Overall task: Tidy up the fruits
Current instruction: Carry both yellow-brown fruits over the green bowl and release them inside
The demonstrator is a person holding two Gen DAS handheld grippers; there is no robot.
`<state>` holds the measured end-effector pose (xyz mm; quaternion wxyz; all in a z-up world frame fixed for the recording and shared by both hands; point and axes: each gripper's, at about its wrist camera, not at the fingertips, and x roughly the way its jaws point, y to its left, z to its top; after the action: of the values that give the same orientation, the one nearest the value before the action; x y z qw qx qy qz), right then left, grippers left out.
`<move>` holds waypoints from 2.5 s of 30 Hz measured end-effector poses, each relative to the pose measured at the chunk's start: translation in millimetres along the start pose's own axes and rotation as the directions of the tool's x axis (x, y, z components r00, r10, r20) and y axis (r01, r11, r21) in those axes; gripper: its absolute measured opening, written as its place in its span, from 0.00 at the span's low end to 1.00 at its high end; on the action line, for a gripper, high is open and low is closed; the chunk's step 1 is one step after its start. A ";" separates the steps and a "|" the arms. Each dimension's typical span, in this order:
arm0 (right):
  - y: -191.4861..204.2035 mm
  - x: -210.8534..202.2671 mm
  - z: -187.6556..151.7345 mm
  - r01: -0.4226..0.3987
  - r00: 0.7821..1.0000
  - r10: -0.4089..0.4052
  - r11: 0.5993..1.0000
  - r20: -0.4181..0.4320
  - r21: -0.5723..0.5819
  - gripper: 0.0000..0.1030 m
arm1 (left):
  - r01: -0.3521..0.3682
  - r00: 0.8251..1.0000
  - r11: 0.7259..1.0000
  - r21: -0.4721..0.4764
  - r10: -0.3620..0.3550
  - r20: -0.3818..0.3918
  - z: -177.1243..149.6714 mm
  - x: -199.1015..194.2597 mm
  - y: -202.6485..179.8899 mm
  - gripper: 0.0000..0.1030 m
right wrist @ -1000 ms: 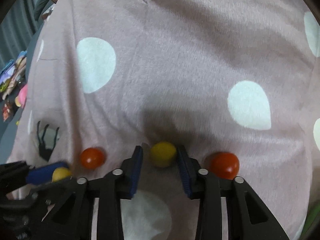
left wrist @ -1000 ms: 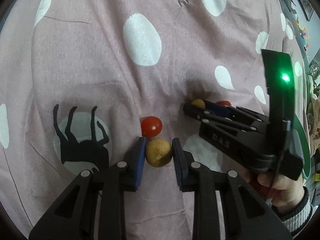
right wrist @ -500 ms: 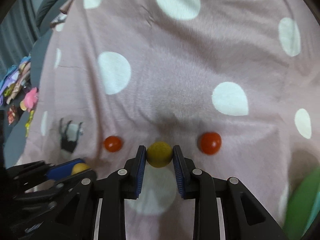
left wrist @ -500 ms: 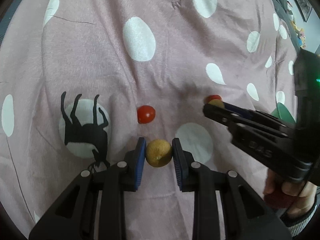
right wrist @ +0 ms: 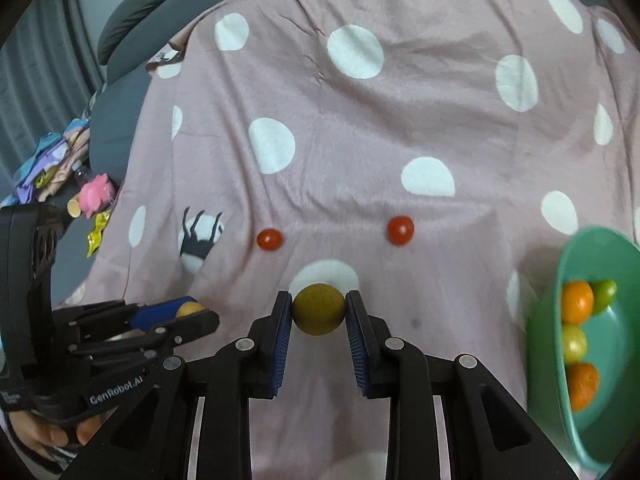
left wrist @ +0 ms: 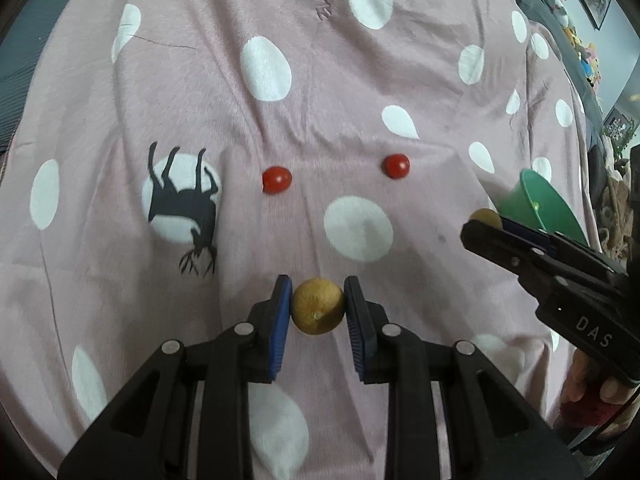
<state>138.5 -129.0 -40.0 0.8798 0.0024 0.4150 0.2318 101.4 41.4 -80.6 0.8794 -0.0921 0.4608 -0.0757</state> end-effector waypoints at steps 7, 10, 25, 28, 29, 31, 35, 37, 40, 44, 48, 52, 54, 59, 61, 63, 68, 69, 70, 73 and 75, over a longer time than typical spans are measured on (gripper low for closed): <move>3.8 -29.6 -23.6 0.025 1.000 -0.025 1.000 0.016 0.009 0.28 | 0.008 1.000 1.000 -0.004 -0.008 -0.012 -21.1 -18.3 -6.1 0.26; 10.0 -42.7 -29.9 0.034 0.999 -0.033 0.999 0.035 0.000 0.28 | 0.015 1.000 1.000 -0.004 -0.015 -0.009 -26.4 -24.8 -12.0 0.26; 11.8 -87.2 -51.5 0.041 0.993 -0.044 0.999 0.107 0.031 0.28 | 0.050 0.999 0.998 0.045 -0.050 -0.009 -44.6 -48.9 -41.3 0.26; 11.9 -92.8 -53.2 0.046 0.991 -0.049 0.998 0.122 0.031 0.28 | 0.053 0.999 0.997 0.051 -0.052 -0.008 -45.0 -51.8 -45.4 0.26; 11.6 -94.3 -53.6 0.045 0.991 -0.048 0.998 0.126 0.033 0.28 | 0.051 0.999 0.997 0.056 -0.051 -0.008 -45.1 -52.6 -47.2 0.26; 11.0 -97.3 -54.5 0.044 0.990 -0.049 0.998 0.134 0.037 0.28 | 0.047 0.999 0.997 0.065 -0.047 -0.009 -46.2 -53.9 -50.1 0.26; 9.1 -102.3 -56.5 0.042 0.988 -0.048 0.998 0.149 0.044 0.28 | 0.053 0.999 0.996 0.073 -0.052 -0.015 -48.0 -54.8 -55.1 0.26; 8.0 -103.8 -57.5 0.039 0.987 -0.046 0.998 0.153 0.046 0.28 | 0.055 0.998 0.995 0.082 -0.054 -0.019 -48.2 -54.9 -58.8 0.26; 5.7 -106.3 -58.4 0.041 0.985 -0.049 0.998 0.164 0.051 0.28 | 0.060 0.998 0.994 0.094 -0.058 -0.023 -46.1 -54.9 -63.0 0.26; -0.3 -111.1 -59.9 0.038 0.982 -0.050 0.997 0.180 0.068 0.28 | 0.059 0.998 0.992 0.111 -0.057 -0.020 -44.1 -55.6 -69.9 0.26; -8.6 -114.3 -62.5 0.035 0.980 -0.052 0.995 0.191 0.091 0.28 | 0.062 0.998 0.989 0.134 -0.059 -0.023 -42.8 -53.9 -79.3 0.26; -20.1 -116.3 -66.2 0.037 0.978 -0.060 0.992 0.198 0.122 0.28 | 0.070 0.997 0.985 0.157 -0.066 -0.034 -42.0 -49.8 -91.8 0.26; -27.3 -117.5 -68.3 0.038 0.977 -0.066 0.990 0.202 0.139 0.28 | 0.071 0.997 0.983 0.169 -0.065 -0.037 -41.0 -47.9 -97.3 0.26; -47.8 -122.1 -71.4 0.050 0.972 -0.089 0.982 0.218 0.181 0.28 | 0.080 0.997 0.975 0.209 -0.074 -0.038 -31.9 -42.8 -117.0 0.26; -56.8 -124.3 -71.6 0.053 0.970 -0.097 0.979 0.225 0.196 0.28 | 0.087 0.996 0.970 0.227 -0.081 -0.037 -27.6 -40.1 -126.4 0.26; -65.3 -127.1 -72.6 0.058 0.966 -0.109 0.975 0.233 0.213 0.28 | 0.096 0.995 0.964 0.249 -0.090 -0.037 -23.7 -37.4 -136.6 0.26; -86.0 -134.1 -76.5 0.083 0.956 -0.149 0.963 0.253 0.257 0.28 | 0.121 0.993 0.947 0.296 -0.116 -0.034 -13.7 -28.1 -162.1 0.26; -89.6 -135.1 -77.3 0.085 0.954 -0.155 0.961 0.255 0.264 0.28 | 0.123 0.992 0.945 0.304 -0.118 -0.036 -11.9 -25.6 -166.4 0.26; -93.8 -136.1 -78.1 0.087 0.953 -0.160 0.958 0.258 0.274 0.28 | 0.126 0.992 0.941 0.315 -0.120 -0.038 -9.8 -22.8 -172.3 0.26; -104.1 -138.2 -80.5 0.090 0.949 -0.172 0.951 0.266 0.296 0.28 | 0.140 0.990 0.933 0.332 -0.133 -0.042 -4.5 -16.8 -187.0 0.26; -110.0 -139.7 -83.0 0.089 0.946 -0.178 0.947 0.271 0.310 0.28 | 0.149 0.989 0.928 0.342 -0.142 -0.045 -1.2 -12.4 -196.3 0.26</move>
<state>46.0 -300.1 -14.1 0.9354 0.1391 0.3081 0.1039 83.9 -146.8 -25.9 0.8694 0.0298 0.4408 -0.2211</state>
